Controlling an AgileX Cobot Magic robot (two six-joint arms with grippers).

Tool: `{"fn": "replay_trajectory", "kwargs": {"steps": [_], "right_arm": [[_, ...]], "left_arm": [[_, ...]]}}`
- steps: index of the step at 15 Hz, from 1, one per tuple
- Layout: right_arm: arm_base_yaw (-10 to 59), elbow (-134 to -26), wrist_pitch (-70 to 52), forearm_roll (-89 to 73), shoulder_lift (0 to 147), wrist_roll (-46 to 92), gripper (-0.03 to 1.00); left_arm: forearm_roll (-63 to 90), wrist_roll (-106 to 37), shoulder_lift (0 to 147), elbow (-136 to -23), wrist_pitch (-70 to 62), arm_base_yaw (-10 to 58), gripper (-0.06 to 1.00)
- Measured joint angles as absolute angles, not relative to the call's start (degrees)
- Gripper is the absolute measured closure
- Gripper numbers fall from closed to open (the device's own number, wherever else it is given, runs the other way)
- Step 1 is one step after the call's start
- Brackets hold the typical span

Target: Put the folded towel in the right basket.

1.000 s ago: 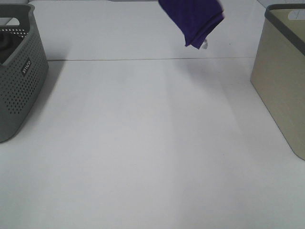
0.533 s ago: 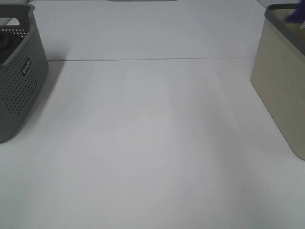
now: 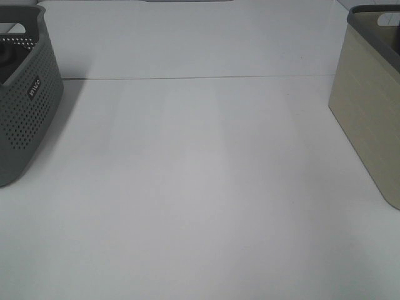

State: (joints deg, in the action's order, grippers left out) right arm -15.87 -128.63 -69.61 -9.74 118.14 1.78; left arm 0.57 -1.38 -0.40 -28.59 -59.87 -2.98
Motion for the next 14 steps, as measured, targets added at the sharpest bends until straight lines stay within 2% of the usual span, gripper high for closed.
{"fn": "replay_trajectory", "kwargs": {"steps": [1, 2, 3, 8, 10, 11, 12, 14], "right_arm": [[-15.9, -128.6, -69.6, -9.1, 118.5, 1.8, 0.2], [-15.9, -128.6, -69.6, -8.8, 118.7, 1.8, 0.09], [-15.9, -128.6, -69.6, -8.6, 118.7, 1.8, 0.04], [-15.6, -128.6, -69.6, -8.8, 118.7, 3.0, 0.01], [-12.3, -128.6, -69.6, -9.4, 118.1, 3.4, 0.01], [-6.5, -128.6, -69.6, -8.4, 117.3, 2.6, 0.01], [-4.4, -128.6, -69.6, -8.4, 116.7, 1.7, 0.01], [-3.6, -128.6, -69.6, -8.3, 115.6, 0.3, 0.01]], "left_arm": [[0.6, -1.4, -0.4, -28.6, -59.9, -3.0, -0.05], [0.6, -1.4, -0.4, -28.6, -59.9, -3.0, -0.05], [0.6, -1.4, -0.4, -28.6, -59.9, -3.0, -0.05], [0.6, -1.4, -0.4, -28.6, -59.9, -3.0, -0.05], [0.6, -1.4, -0.4, -28.6, -59.9, -3.0, -0.05], [0.6, -1.4, -0.4, -28.6, -59.9, -3.0, -0.05], [0.6, -1.4, -0.4, -28.6, -59.9, -3.0, -0.05], [0.6, -1.4, -0.4, -28.6, -59.9, -3.0, -0.05]]}}
